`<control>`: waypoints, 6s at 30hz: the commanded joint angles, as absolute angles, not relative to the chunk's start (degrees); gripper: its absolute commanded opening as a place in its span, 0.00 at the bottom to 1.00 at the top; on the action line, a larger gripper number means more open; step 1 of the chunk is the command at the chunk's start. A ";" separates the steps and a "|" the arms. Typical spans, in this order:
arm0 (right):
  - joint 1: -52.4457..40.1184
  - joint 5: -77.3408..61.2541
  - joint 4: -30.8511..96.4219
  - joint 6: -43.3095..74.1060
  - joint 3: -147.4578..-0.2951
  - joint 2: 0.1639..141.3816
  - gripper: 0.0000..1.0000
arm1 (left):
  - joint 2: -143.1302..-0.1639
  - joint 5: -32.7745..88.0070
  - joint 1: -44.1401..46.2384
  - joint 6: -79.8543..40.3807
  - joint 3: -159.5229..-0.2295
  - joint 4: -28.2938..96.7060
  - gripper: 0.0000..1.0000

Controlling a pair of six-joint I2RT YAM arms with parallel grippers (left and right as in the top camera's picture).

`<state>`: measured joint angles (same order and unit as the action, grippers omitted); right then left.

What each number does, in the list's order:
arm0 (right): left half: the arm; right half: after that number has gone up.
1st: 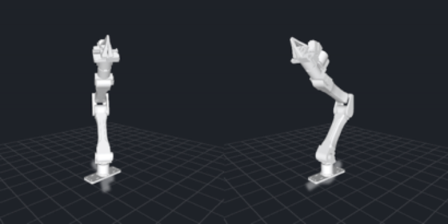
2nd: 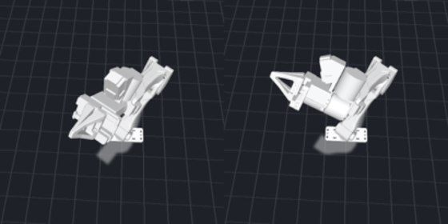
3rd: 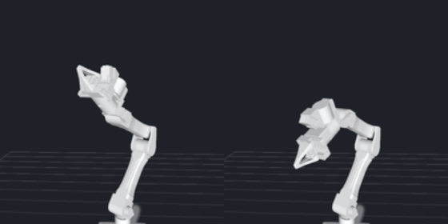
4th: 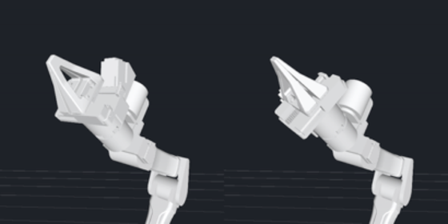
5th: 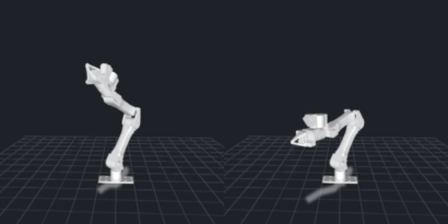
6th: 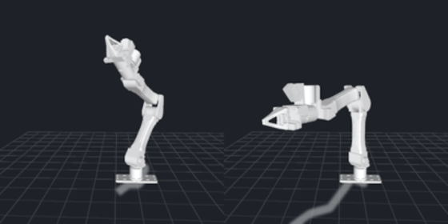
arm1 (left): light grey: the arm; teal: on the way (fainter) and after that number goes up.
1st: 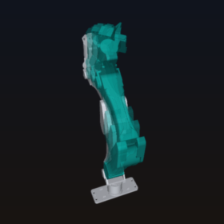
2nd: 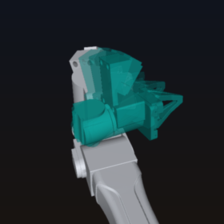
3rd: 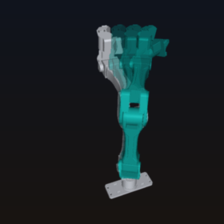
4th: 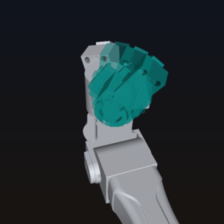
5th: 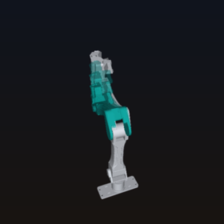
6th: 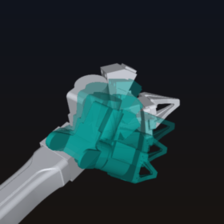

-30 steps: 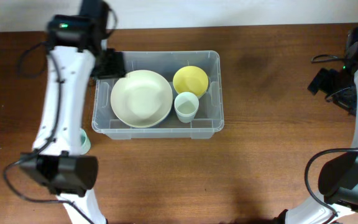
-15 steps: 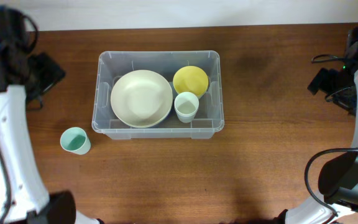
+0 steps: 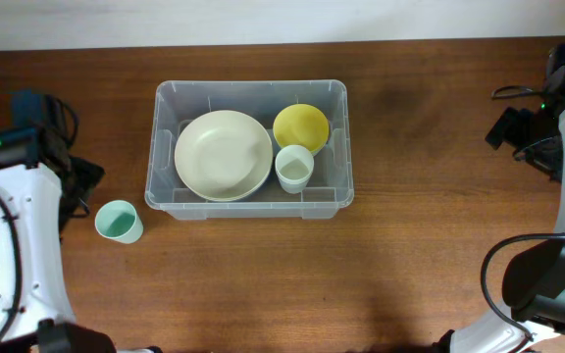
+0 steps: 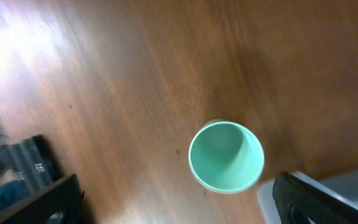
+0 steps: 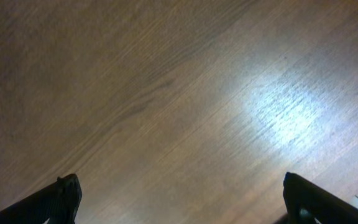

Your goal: Pack container

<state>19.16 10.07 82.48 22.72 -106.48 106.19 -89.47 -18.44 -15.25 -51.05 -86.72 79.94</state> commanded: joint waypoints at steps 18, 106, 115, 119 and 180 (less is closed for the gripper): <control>19.53 10.81 82.50 23.16 -106.37 106.30 0.99 | -89.34 -9.26 -21.43 -45.32 -65.32 60.16 1.00; 19.53 10.81 82.50 23.16 -106.39 106.30 0.99 | -115.28 5.87 26.11 -5.65 -111.50 65.82 0.01; 19.53 10.79 82.50 23.16 -106.39 106.30 0.99 | -115.28 5.89 26.09 -5.67 -111.50 68.77 0.06; 19.53 10.81 82.48 23.16 -106.39 106.30 0.99 | -115.35 5.91 26.09 -5.67 -111.50 68.31 0.26; 19.53 10.79 82.50 23.16 -106.39 106.30 0.99 | -77.10 -3.25 11.64 -1.91 -82.32 56.97 1.00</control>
